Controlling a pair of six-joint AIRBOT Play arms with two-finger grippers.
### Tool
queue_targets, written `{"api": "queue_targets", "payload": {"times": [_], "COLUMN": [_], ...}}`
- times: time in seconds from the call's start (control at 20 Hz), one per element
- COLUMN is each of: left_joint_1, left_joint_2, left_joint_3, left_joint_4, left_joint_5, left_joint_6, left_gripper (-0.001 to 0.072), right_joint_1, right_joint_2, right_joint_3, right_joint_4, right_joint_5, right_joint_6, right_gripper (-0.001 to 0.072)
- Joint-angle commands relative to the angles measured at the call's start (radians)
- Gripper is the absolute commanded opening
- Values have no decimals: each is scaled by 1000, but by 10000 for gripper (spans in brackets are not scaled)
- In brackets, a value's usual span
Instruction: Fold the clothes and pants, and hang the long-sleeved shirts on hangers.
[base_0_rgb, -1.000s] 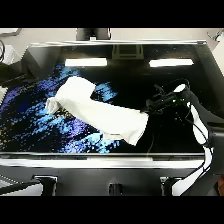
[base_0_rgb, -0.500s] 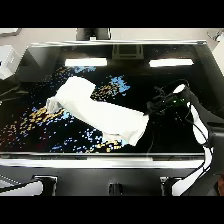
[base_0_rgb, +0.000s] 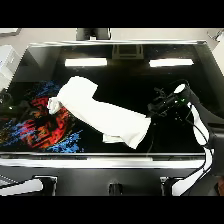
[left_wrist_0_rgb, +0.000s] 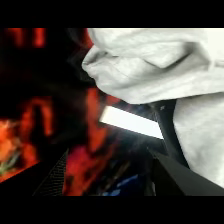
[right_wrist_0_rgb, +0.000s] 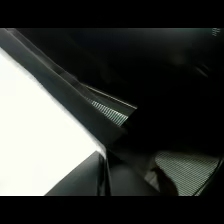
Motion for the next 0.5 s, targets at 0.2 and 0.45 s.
{"api": "queue_targets", "payload": {"times": [0.2,0.45], "left_joint_1": [-10,-64], "left_joint_2": [-187,-216], "left_joint_3": [-95,-95], "left_joint_4": [-336,-362], "left_joint_5": [119,207], "left_joint_6": [184,180], "left_gripper": [582,582], "right_joint_1": [1,1], "right_joint_2": [52,67], "right_joint_3": [2,2], "right_joint_4": [18,16], "right_joint_5": [43,50], "right_joint_6": [53,63], "right_gripper": [29,29]}}
